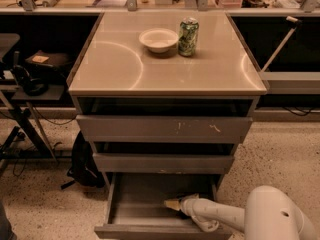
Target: Pick rxbar blueberry from bottom drawer and place on counter
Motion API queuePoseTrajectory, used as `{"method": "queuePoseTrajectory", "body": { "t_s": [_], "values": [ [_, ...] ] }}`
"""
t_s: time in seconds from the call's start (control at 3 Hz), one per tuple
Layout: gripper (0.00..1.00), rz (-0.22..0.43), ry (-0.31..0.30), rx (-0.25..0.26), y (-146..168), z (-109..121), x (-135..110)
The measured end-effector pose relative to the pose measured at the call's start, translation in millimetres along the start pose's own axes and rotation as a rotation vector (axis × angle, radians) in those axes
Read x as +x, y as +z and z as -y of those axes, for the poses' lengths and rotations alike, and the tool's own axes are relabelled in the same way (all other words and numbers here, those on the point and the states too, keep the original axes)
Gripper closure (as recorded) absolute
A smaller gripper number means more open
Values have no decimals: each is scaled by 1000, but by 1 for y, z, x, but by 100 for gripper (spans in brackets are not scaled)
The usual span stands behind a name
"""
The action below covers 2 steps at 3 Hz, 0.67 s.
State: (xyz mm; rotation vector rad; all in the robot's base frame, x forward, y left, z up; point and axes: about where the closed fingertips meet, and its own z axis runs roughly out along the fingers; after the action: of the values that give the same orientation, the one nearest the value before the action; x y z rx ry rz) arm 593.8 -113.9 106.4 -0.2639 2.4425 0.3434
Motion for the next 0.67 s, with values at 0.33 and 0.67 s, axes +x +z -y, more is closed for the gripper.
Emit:
{"method": "queuePoseTrajectory", "body": {
  "t_s": [0.33, 0.67],
  "values": [
    [0, 7, 2, 18, 1, 6, -3],
    [18, 7, 2, 18, 1, 6, -3]
  ]
}}
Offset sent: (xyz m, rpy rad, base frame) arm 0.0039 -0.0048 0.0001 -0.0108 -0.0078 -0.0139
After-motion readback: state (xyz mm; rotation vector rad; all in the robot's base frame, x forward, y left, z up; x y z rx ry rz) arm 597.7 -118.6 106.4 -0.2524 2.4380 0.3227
